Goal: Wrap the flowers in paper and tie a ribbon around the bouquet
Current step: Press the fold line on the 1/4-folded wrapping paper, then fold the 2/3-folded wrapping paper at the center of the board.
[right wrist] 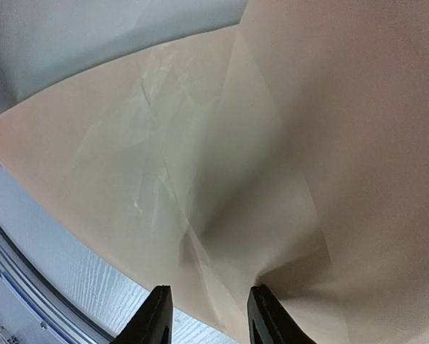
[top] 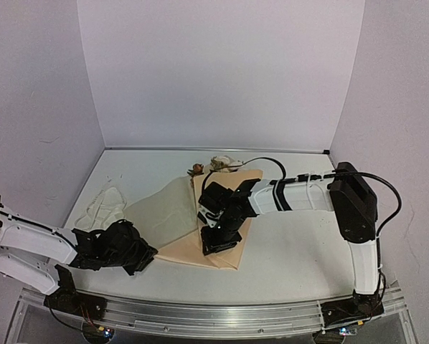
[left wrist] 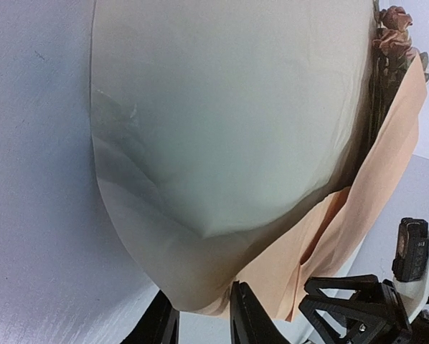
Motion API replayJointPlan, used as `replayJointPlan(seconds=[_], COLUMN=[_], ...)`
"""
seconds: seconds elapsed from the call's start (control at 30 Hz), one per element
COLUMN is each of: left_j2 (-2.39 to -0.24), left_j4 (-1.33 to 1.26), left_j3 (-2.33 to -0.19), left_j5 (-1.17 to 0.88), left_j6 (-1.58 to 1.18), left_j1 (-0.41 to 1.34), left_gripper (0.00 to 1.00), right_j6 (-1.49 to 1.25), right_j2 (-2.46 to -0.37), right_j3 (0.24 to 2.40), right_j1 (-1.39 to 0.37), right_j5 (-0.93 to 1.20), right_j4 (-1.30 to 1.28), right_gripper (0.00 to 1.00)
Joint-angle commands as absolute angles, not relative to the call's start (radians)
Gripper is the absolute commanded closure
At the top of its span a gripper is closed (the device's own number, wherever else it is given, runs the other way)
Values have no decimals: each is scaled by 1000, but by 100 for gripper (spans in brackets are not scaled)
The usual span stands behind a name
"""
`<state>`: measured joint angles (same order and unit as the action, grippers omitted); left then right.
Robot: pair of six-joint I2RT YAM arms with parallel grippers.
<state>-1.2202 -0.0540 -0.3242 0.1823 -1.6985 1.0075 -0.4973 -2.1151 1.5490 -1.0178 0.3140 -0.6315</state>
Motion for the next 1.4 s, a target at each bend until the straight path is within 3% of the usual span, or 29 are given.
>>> replayJointPlan(seconds=[0.0,0.3,0.83,1.37], left_j2=[-1235,-1239,-1189,-1268], left_j4=[-88,-90,-73,-208], left_j3=[-313,-358,-538,-615], left_j5=[222,230,227,31], left_j6=[-1674,-1543,-1139,-805], left_j1=[1011,1011,1015,1039], left_gripper=[80,100,100,100], right_j6=[-514,-541,-479,-507], right_j2=[-2146,-2177,-2241,-2231], right_j3=[1594,1605,1651,1665], right_j1=[-1036,-1044,-1104,-1103], right_j5=[271,269,115,109], right_j4=[-616,-624,-711,-715], right_gripper=[61,66,66,55])
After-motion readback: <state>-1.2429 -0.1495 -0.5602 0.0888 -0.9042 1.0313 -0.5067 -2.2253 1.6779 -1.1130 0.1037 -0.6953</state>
